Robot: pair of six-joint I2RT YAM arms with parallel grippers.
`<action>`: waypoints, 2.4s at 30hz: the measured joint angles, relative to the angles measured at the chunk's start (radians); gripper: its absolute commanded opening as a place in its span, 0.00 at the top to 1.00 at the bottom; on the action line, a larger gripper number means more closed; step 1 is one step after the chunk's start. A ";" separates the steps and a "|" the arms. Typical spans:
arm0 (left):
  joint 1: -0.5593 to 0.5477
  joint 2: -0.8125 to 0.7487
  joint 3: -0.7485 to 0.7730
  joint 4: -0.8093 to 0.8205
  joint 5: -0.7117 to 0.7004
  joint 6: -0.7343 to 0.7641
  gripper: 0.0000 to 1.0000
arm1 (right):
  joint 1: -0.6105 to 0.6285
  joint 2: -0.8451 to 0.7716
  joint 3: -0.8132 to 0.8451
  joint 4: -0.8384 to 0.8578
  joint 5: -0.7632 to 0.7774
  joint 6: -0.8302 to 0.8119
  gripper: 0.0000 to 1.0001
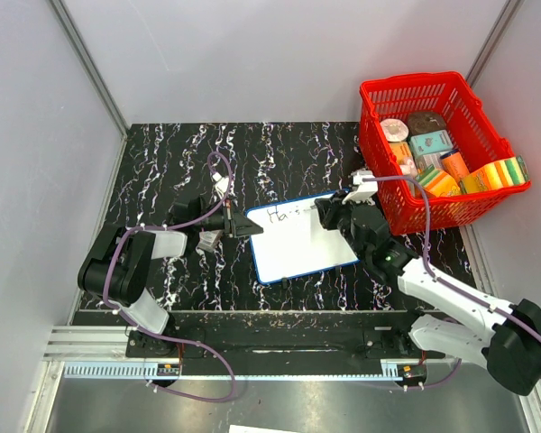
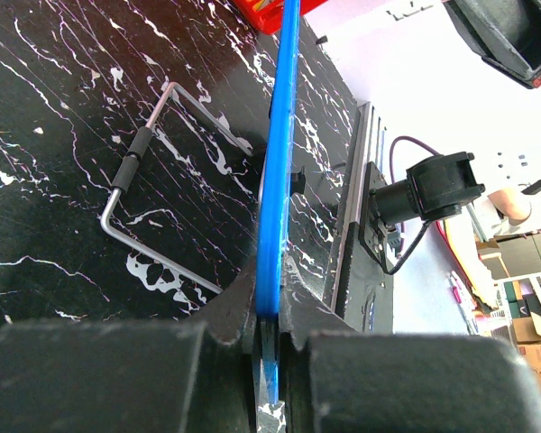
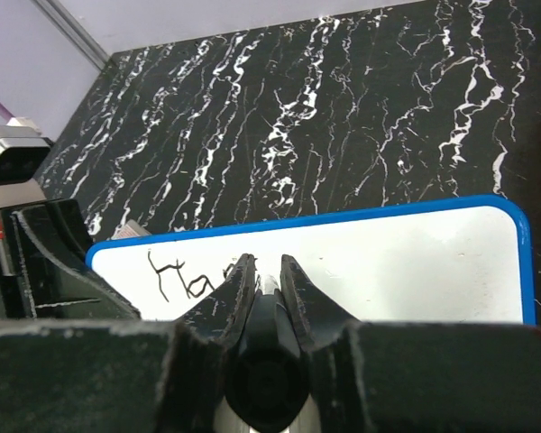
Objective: Write a sentence on the whiteboard
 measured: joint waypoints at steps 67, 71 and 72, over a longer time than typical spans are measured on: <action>0.000 -0.001 0.000 -0.009 0.000 0.005 1.00 | -0.003 0.019 -0.004 -0.035 -0.039 0.015 1.00; 0.000 -0.001 0.000 -0.009 0.000 0.006 1.00 | -0.003 -0.008 -0.002 -0.034 -0.035 0.015 1.00; 0.000 -0.001 0.000 -0.009 0.000 0.006 1.00 | -0.003 -0.009 0.003 -0.033 -0.032 0.015 1.00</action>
